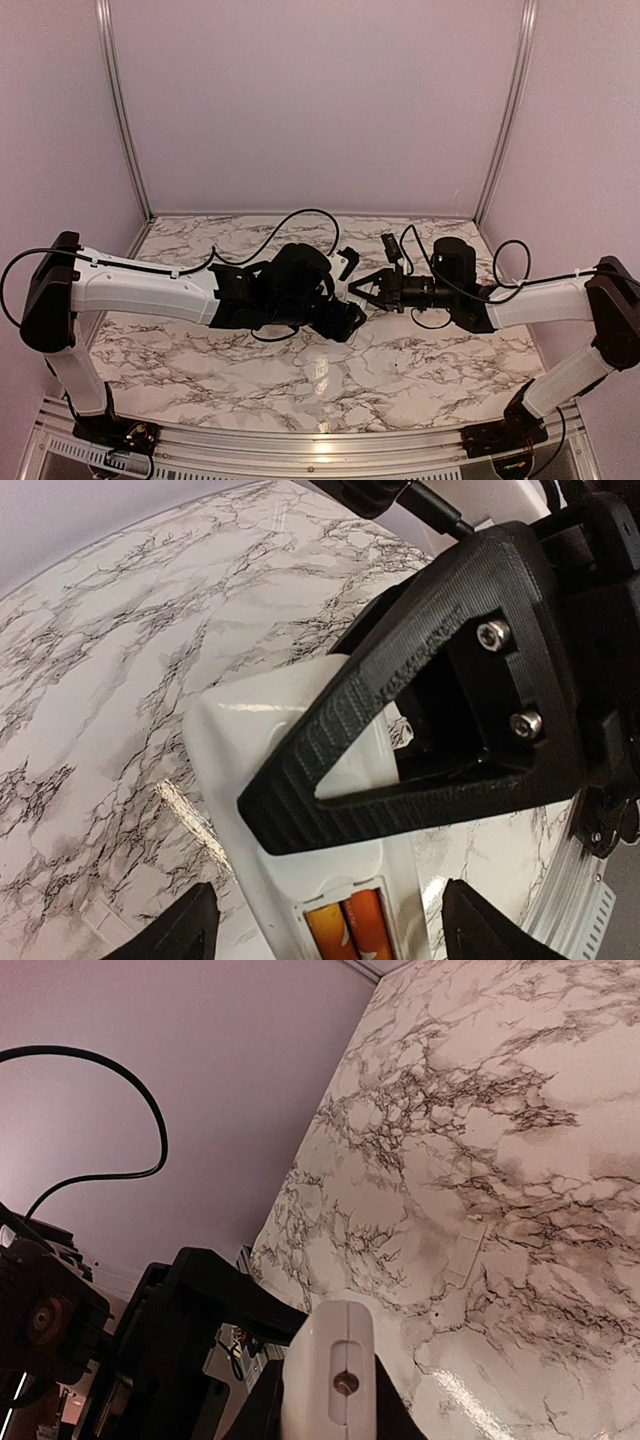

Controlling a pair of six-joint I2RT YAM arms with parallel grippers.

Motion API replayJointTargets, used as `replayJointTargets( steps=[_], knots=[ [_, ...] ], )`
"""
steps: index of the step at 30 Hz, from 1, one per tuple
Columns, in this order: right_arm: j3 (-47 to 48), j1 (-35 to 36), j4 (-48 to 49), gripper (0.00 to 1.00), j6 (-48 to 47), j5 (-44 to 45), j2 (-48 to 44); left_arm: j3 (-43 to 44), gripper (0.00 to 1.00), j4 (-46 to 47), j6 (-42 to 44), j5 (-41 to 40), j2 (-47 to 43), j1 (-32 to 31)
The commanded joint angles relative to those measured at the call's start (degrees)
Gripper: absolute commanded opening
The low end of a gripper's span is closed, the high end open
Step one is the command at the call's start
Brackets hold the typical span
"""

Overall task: Load the batteries into the remote control
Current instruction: Pass from the right arm to the left

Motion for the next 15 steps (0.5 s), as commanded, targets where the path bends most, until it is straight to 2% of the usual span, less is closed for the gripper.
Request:
replayJointTargets(
  steps=[1,5,11,14,15],
  knots=[
    [-0.35,-0.39,2.4,0.0,1.12,0.52,-1.17,3.7,0.76,-4.26,0.84,-2.18,3.18,-0.56],
    [-0.51,-0.39,2.13,0.0,1.01,0.56,-1.32,5.65,0.67,-6.05,0.95,-4.03,4.59,-0.6],
    [-0.94,-0.39,1.38,0.02,0.73,0.87,-1.52,5.76,0.42,-6.77,1.3,-3.97,4.66,-0.58],
    [-1.05,-0.47,0.99,0.18,0.54,1.4,-1.92,5.23,0.32,-7.72,2.27,-2.82,4.42,-0.6],
    [-1.01,-0.58,0.46,0.33,0.29,1.73,-2.24,4.82,0.3,-8.09,2.96,-2.19,4.21,-0.6]
  ],
)
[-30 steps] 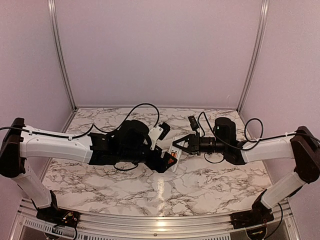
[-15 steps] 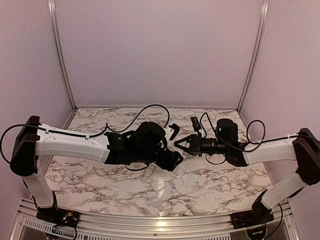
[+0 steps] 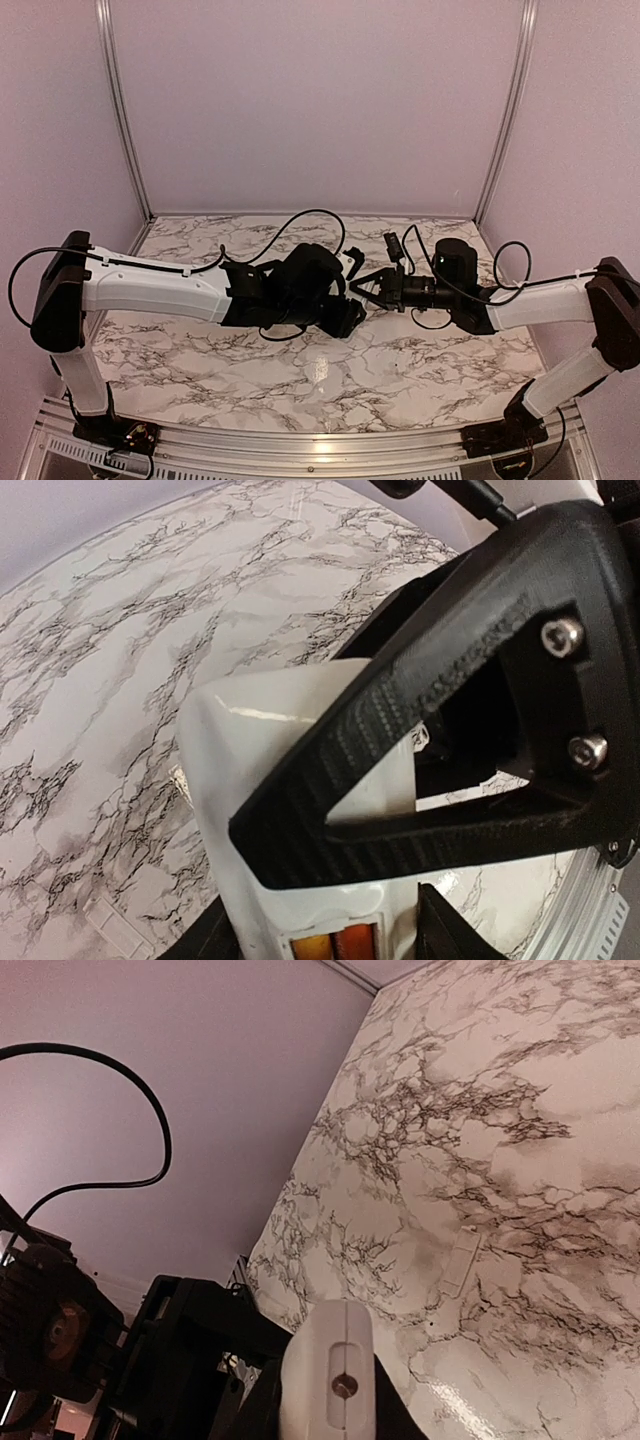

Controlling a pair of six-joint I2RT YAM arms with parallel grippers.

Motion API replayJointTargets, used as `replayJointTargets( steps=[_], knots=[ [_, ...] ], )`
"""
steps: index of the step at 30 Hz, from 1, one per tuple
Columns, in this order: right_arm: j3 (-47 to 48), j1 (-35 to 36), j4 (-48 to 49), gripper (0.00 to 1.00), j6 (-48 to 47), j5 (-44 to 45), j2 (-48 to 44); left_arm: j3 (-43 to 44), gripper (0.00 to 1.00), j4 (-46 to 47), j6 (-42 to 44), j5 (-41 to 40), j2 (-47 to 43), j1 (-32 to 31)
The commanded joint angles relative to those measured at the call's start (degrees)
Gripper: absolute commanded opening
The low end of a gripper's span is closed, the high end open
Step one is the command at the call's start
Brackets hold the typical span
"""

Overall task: Load the batteries into the remote control
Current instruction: Pass from the right arm to the left, then place the remote control without the battery cover at the center of the board.

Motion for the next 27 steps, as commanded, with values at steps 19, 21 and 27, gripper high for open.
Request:
replayJointTargets(
  steps=[19,21,27],
  knots=[
    [-2.47,-11.58,-17.63,0.99,-9.75,2.84,-14.48,1.53,0.27,-22.83,14.29,9.87,7.22,0.23],
    [-2.46,-11.7,-18.09,0.99,-10.13,3.21,-15.35,2.8,0.27,-23.75,15.24,9.87,8.71,0.23],
    [-2.46,-11.71,-18.03,0.99,-10.58,2.99,-16.39,5.83,0.32,-26.1,16.89,12.24,11.96,0.4]
  ],
)
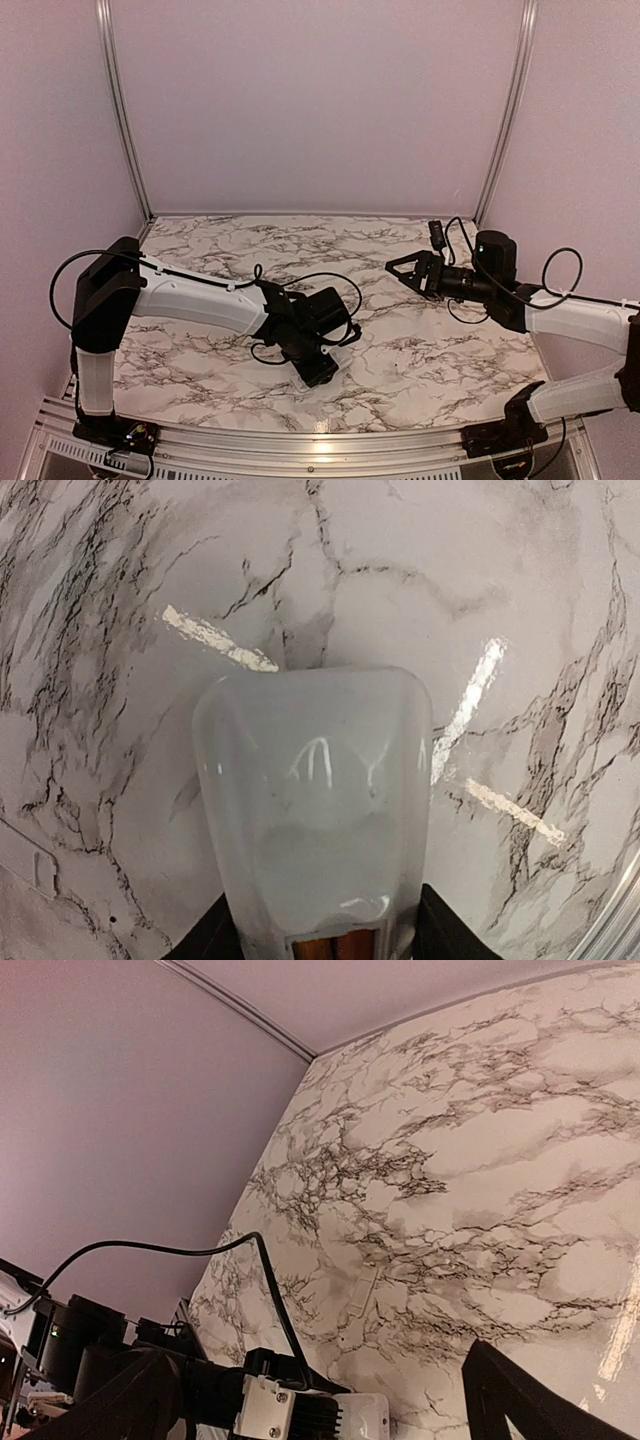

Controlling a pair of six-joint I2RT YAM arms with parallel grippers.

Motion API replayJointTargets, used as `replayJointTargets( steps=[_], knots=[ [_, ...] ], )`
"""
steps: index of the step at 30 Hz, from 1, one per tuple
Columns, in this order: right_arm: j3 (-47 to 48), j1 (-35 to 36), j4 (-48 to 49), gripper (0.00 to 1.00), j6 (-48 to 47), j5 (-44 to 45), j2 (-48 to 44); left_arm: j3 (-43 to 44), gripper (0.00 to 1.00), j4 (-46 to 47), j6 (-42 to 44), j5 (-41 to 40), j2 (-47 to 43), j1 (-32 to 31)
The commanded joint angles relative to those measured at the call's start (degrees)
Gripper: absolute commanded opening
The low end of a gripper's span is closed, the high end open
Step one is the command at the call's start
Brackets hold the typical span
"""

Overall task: Load the batteries into the remote control
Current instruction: Place the remote control without the battery cover at the center of the board.

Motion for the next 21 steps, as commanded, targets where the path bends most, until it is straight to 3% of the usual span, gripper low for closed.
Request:
replayJointTargets(
  steps=[1,9,21],
  knots=[
    [0.33,-0.54,-2.04,0.99,-1.58,0.87,-1.05,3.35,0.34,-2.94,2.22,2.32,1.43,0.43],
    [0.81,-0.56,-2.13,0.99,-2.1,0.6,-1.11,4.39,0.59,-4.32,3.14,2.36,1.97,0.86],
    [1.79,-0.58,-2.1,0.99,-2.66,-0.15,-0.3,5.38,0.68,-4.7,3.25,1.7,-0.33,2.05]
  ],
)
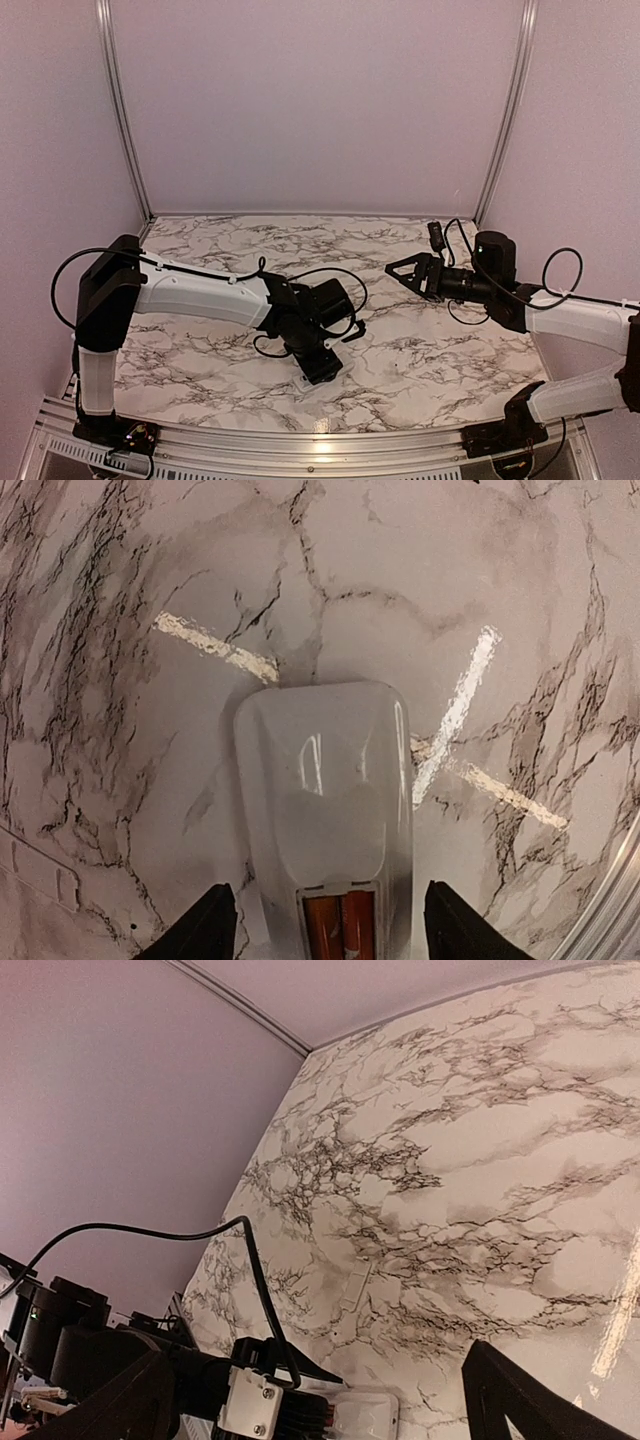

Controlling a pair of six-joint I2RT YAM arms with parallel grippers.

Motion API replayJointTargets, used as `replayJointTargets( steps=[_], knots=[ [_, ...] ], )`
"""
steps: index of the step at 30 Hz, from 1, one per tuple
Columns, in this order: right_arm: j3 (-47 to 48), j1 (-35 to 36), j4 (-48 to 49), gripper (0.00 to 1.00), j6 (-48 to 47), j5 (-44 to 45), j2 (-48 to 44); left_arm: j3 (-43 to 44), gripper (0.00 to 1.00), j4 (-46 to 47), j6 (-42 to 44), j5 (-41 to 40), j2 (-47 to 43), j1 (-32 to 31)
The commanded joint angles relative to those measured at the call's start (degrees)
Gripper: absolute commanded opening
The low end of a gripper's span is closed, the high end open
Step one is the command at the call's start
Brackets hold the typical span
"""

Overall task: Load the batteries into the remote control
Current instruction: Place the remote control without the battery cover at the center of the board.

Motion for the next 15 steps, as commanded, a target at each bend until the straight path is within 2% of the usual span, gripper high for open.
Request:
replayJointTargets(
  steps=[1,4,8,11,15],
  knots=[
    [2.02,-0.51,-0.92,0.99,-1.27,-0.08,0.07,0.11,0.69,0.71,-0.81,-0.51,-3.44,1.56],
    [3.06,-0.56,-2.52,0.99,-3.11,0.36,0.03,-4.04,0.72,6.05,-3.66,-1.57,-10.5,4.54],
    [4.16,-0.56,-5.68,0.99,-6.92,5.56,-3.63,-9.85,0.7,11.8,-8.75,-4.37,-16.89,10.87],
    [5.1,-0.56,-7.3,0.99,-9.06,7.98,-5.84,-11.97,0.69,12.31,-10.35,-6.01,-18.26,14.64],
    [6.14,-0.52,-11.36,0.99,-7.79,14.25,-7.16,-12.42,0.65,11.68,-7.09,-5.05,-17.78,17.66]
  ],
)
